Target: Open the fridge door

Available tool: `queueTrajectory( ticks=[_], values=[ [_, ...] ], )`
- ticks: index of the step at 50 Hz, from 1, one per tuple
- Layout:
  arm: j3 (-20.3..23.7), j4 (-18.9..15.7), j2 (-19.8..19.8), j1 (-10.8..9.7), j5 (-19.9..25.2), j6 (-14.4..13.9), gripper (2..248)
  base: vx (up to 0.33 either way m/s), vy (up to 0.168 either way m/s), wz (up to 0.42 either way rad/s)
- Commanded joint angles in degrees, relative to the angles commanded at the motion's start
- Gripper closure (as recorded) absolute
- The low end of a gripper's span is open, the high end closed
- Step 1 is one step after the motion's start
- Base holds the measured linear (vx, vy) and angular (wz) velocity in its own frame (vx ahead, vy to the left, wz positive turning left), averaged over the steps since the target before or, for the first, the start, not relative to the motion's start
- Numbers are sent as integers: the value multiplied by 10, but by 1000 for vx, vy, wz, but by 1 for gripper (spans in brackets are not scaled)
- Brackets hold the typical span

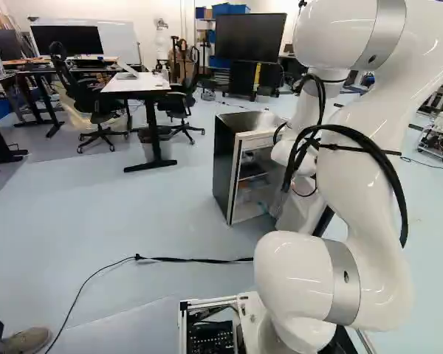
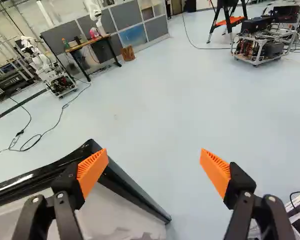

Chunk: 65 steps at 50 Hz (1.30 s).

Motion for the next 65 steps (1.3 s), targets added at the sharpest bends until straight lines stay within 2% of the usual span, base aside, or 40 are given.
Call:
queueTrajectory(
  ticks=[12, 26, 32, 37, 46, 65],
  values=[
    [42, -4, 26, 22, 0, 0, 3, 0, 0, 0],
    [83, -34, 53, 59, 0, 0, 3, 0, 0, 0],
    [89, -49, 57, 76, 0, 0, 3, 0, 0, 0],
    [82, -62, 52, 82, 0, 0, 3, 0, 0, 0],
    [54, -83, 33, 75, 0, 0, 3, 0, 0, 0],
    [-12, -89, -10, 37, 0, 0, 3, 0, 0, 0]
  ],
)
